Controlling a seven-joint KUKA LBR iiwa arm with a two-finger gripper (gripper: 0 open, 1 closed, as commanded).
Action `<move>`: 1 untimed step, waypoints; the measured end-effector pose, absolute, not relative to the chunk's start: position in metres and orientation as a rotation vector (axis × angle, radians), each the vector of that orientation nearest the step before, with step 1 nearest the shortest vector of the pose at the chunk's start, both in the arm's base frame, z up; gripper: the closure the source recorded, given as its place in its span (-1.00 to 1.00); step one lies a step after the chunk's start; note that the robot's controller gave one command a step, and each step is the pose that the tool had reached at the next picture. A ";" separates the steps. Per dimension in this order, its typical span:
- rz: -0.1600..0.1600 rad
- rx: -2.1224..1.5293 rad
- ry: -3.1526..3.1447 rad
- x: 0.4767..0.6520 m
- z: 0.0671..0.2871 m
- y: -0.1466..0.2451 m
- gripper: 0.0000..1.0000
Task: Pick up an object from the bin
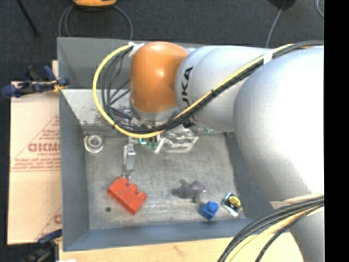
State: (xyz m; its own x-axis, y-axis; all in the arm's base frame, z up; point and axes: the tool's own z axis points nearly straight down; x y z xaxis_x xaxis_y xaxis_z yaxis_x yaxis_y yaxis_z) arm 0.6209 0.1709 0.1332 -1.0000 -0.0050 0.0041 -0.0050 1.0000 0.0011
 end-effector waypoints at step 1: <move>0.006 -0.028 -3.134 0.507 0.091 0.046 -1.00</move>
Offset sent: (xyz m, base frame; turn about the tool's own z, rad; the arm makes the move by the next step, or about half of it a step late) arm -0.1109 -0.1188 -0.0402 0.0153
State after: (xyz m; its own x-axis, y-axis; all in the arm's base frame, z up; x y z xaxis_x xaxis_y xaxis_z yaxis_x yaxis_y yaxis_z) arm 0.5071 0.0463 0.0910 -0.9998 0.0176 0.0075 0.0176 0.9998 -0.0039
